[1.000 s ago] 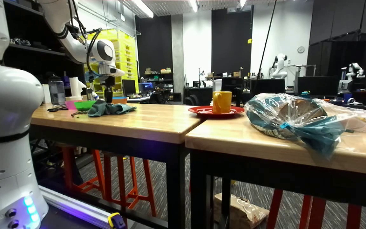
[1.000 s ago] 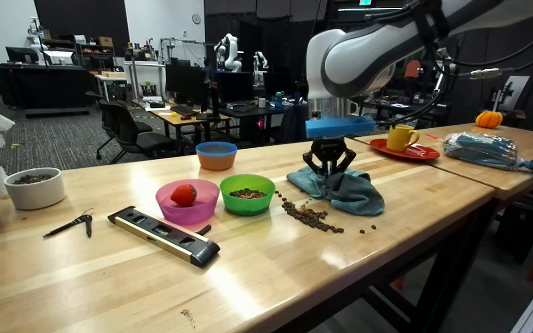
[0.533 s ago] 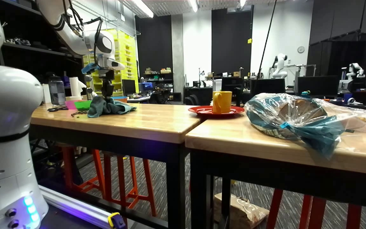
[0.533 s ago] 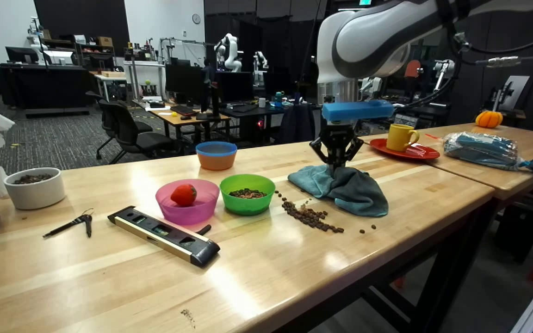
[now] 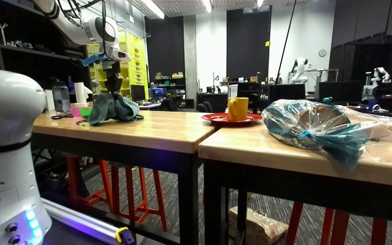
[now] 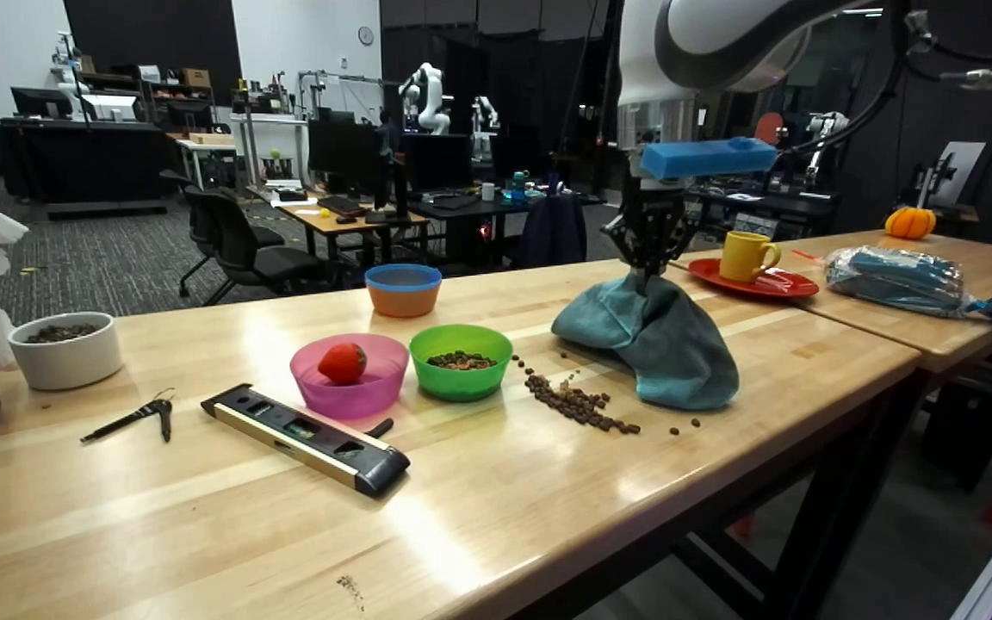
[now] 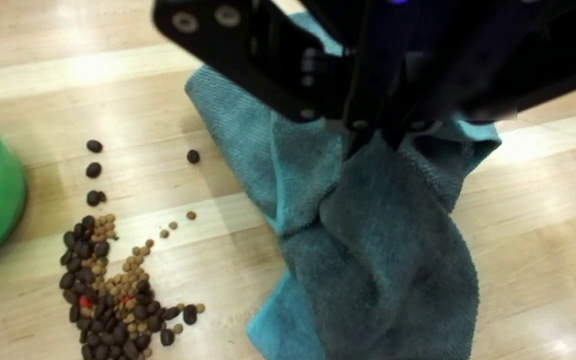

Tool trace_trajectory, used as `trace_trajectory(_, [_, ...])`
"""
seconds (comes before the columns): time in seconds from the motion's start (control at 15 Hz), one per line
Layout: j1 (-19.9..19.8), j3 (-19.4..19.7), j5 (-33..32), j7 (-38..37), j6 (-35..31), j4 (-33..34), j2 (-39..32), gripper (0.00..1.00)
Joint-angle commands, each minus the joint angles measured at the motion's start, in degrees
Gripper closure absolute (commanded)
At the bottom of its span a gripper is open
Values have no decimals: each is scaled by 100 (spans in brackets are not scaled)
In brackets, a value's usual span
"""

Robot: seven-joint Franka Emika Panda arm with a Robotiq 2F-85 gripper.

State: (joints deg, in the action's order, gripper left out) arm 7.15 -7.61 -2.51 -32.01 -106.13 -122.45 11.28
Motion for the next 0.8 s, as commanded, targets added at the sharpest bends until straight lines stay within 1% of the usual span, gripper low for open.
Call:
trace_trajectory(0.0, [-142, -42, -192, 353, 50, 14, 387, 98])
trace_trajectory(0.33, [-335, -54, -537, 468, 209, 80, 598, 98])
trace_trajectory(0.73, [-576, 8, -839, 419, 370, -132, 560, 98])
